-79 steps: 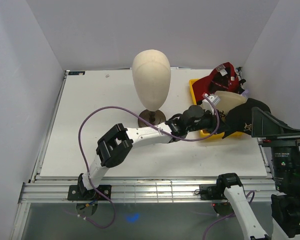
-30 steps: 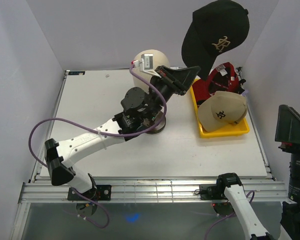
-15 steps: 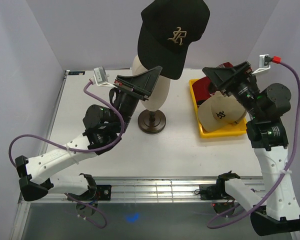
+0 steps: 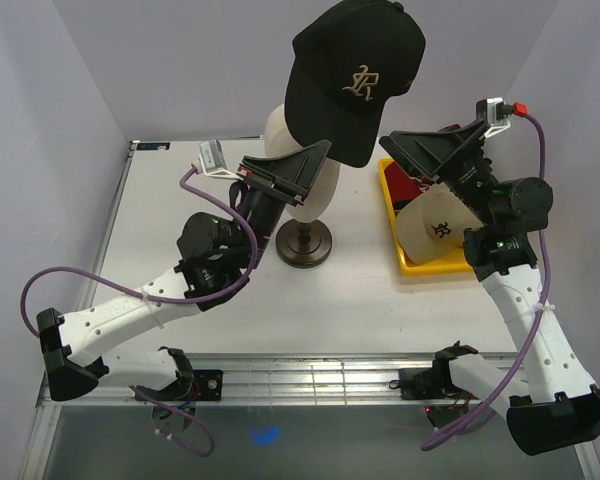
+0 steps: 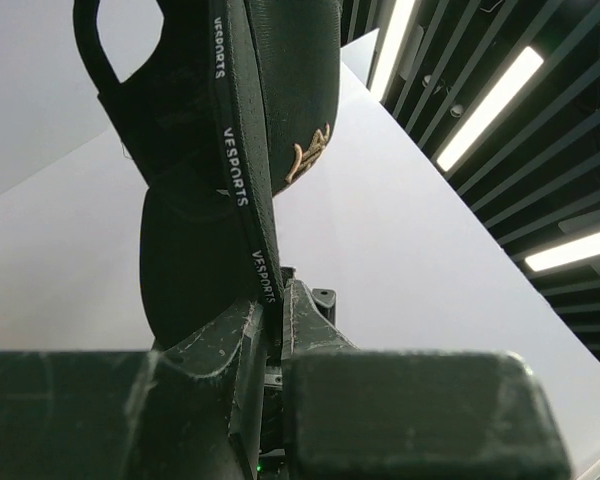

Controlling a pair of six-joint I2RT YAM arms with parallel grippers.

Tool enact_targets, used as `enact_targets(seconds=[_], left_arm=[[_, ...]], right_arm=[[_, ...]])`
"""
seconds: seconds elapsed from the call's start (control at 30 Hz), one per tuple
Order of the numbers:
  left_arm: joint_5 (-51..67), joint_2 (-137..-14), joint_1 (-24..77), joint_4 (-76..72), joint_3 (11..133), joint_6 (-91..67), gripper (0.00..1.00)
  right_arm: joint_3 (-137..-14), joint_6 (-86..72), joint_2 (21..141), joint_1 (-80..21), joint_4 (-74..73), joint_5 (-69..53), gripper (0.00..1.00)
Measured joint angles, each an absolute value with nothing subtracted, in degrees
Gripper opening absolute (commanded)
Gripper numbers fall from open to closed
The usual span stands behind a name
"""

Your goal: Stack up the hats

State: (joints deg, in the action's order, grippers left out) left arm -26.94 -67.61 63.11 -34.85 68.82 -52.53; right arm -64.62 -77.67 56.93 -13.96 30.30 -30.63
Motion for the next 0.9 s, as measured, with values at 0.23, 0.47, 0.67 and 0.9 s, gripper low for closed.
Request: enact_targets(seconds=[0.23, 0.47, 0.67, 0.9], left_arm=[[-26.61, -69.21, 63.11, -34.72, 69.58, -53.19, 0.0], [-27.11, -69.01, 63.09, -34.76, 69.58, -52.99, 0.0], [-26.57, -68.79, 63.11, -34.76, 70.17, -53.17, 0.0], [-26.57, -68.66, 63.11, -34.74, 70.13, -54.17, 0.0]], right_arm=[[-63.13, -78.96, 57.28, -16.97, 33.87, -29.85, 0.91], [-59.55, -78.72, 55.86, -17.98, 34.13, -27.31, 0.9], [-58.3, -78.0, 55.53, -18.35, 33.87, -26.37, 0.91], [-60.31, -78.96, 61.32, -20.71, 35.75, -26.24, 0.96]])
